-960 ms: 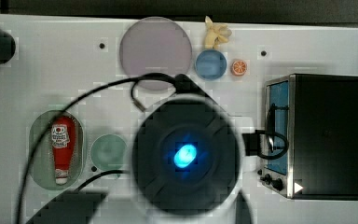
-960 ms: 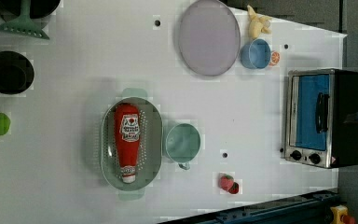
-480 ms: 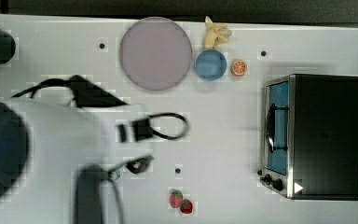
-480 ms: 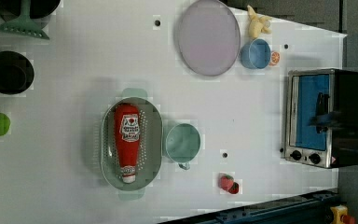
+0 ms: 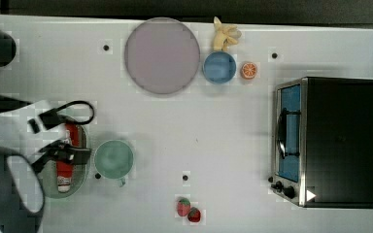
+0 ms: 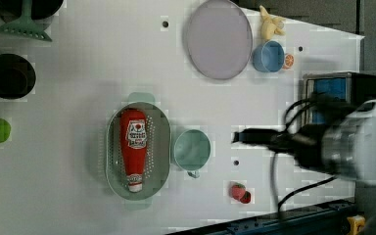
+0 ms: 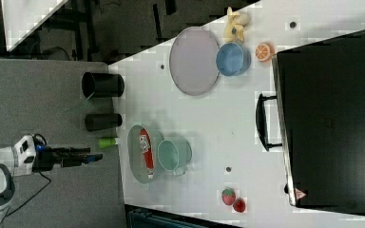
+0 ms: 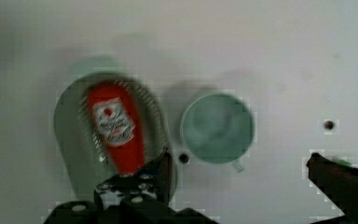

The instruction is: Pick ketchup from strainer and place it on the table

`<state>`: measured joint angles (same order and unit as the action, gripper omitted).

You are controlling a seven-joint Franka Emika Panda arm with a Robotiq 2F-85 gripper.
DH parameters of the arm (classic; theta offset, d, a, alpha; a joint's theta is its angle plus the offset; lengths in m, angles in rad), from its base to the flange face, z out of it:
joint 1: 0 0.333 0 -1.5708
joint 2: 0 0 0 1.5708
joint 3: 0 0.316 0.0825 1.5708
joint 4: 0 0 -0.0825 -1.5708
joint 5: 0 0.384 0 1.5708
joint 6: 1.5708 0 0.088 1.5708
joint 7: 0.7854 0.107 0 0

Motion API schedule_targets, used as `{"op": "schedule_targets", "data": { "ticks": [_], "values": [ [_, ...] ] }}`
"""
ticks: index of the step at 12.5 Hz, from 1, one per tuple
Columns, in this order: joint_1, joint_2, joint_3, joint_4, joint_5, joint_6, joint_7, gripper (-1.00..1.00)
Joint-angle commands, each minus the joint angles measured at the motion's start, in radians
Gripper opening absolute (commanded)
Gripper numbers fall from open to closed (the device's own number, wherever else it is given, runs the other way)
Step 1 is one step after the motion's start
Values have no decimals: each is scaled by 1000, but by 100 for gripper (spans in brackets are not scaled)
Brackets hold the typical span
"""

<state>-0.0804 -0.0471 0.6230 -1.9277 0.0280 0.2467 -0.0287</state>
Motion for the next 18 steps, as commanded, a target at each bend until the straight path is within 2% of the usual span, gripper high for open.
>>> {"op": "schedule_targets", "data": {
  "ticks": [1,5,11,14,18],
  "values": [
    [9,20,66,-44,0,76,52,100],
    [12,118,141,-141,-9,274,52,100],
    [27,269,152,-293,-107,635,63,100],
    [31,363,152,-311,-170,733,135,100],
    [43,484,136,-304,-245,778,202,100]
  ]
}}
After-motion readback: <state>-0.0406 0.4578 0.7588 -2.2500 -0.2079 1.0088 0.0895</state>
